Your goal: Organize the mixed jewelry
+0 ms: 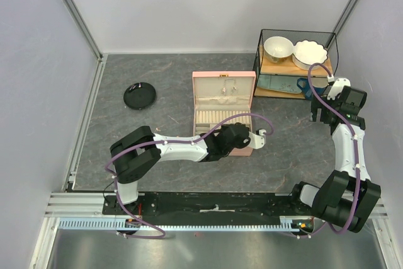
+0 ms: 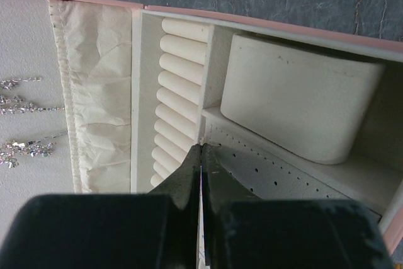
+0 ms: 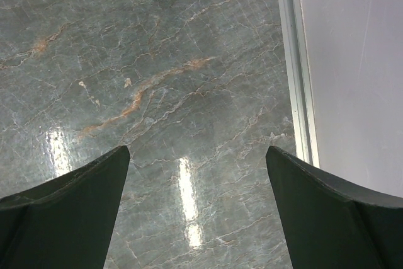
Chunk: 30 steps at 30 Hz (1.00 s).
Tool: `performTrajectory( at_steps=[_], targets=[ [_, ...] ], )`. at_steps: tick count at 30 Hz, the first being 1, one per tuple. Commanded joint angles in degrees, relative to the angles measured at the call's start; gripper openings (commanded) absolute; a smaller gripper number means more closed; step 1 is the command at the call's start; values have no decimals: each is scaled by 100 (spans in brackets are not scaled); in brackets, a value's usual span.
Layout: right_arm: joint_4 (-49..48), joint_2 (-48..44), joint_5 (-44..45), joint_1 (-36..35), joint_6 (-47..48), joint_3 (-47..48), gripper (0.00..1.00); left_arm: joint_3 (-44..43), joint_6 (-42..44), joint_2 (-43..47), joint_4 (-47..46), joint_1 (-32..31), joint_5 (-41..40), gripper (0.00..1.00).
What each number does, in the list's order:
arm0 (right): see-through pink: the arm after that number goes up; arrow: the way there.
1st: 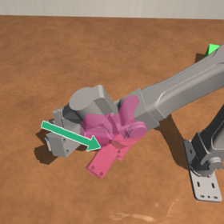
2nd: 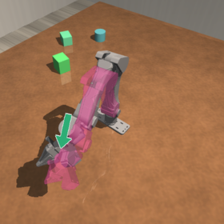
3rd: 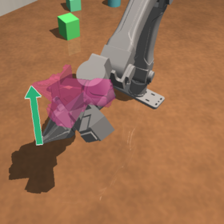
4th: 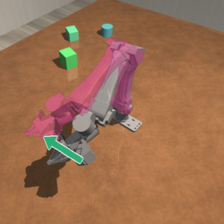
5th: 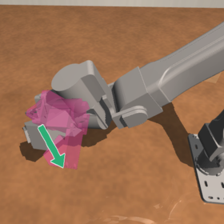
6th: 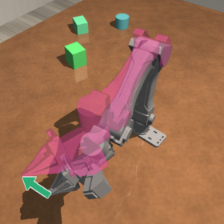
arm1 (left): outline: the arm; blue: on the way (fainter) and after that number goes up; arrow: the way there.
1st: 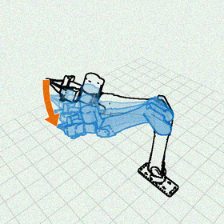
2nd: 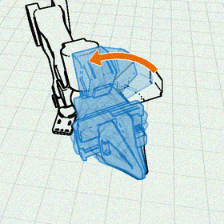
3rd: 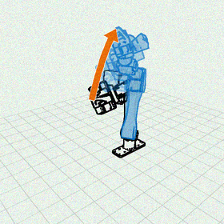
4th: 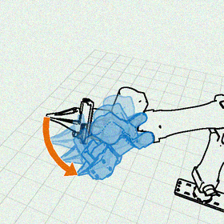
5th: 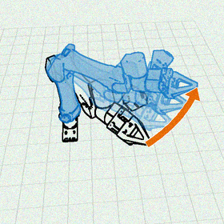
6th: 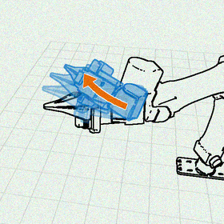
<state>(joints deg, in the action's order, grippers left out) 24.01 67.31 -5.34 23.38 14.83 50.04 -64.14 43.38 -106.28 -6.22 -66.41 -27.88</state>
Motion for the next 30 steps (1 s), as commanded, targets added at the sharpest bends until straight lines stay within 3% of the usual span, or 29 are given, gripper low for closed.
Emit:
performTrajectory(
  at_steps=[1,22,30],
  targets=[
    [-169,-130,-81,27,46,-38,98,-108,-224,152,77,-38,178,1],
    [-177,-130,-81,35,64,-30,98,-20,-163,107,103,-161,151,2],
    [-177,-148,-90,44,55,-30,98,-2,-145,134,217,-214,81,7]
  ],
)
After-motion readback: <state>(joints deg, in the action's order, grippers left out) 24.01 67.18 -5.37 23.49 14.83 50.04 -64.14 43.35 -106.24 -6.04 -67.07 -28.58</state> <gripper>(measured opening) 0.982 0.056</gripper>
